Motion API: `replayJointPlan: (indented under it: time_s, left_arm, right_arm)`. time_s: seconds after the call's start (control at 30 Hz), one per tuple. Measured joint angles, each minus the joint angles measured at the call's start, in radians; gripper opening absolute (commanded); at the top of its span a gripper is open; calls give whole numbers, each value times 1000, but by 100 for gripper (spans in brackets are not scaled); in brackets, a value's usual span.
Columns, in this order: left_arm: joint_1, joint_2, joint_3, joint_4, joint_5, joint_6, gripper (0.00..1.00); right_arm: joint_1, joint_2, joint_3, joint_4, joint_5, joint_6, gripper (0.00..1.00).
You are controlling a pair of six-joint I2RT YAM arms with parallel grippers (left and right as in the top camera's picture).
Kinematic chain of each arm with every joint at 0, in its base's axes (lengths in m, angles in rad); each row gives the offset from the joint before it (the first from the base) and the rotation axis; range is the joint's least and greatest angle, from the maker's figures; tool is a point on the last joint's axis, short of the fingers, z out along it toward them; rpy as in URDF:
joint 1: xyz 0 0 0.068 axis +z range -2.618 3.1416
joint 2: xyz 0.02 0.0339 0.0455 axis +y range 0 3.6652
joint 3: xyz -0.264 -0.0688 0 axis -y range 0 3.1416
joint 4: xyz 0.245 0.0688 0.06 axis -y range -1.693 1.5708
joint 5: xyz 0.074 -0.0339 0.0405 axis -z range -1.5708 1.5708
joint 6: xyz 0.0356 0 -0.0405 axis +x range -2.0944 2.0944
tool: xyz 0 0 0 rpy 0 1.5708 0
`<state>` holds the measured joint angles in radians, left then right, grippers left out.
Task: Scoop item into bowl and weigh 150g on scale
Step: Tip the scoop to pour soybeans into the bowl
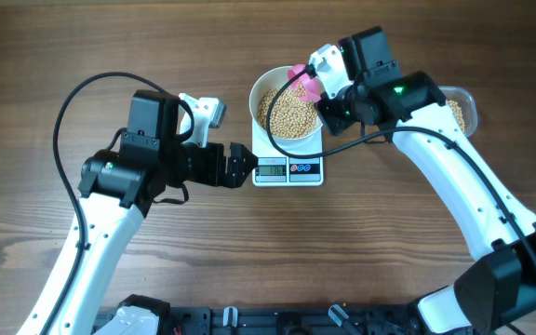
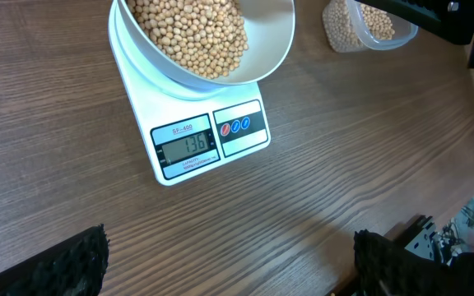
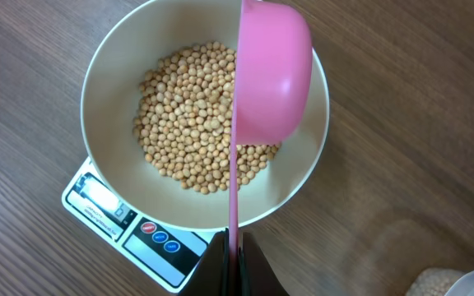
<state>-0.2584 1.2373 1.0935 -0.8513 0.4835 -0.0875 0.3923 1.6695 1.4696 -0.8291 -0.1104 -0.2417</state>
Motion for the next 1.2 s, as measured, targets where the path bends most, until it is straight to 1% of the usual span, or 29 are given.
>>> replayJointPlan:
  time_s: [0.33, 0.53, 0.67, 0.9, 1.1, 1.2]
  left_arm:
    - [0, 0, 0, 0, 0, 0, 100]
    - [0, 0, 0, 0, 0, 0, 100]
    - [0, 0, 0, 0, 0, 0, 100]
    - [0, 0, 0, 0, 0, 0, 100]
    - [0, 0, 0, 0, 0, 0, 100]
    - [0, 0, 0, 0, 0, 0, 100]
  right_arm:
    - [0, 0, 0, 11, 3, -188, 4]
    - [0, 0, 0, 10, 71, -278, 4]
    - [3, 0, 0, 25, 98, -291, 4]
    - [84, 0, 0, 71, 188, -321, 4]
    - [84, 0, 0, 73, 190, -294, 4]
    - [84, 0, 0, 83, 189, -244, 4]
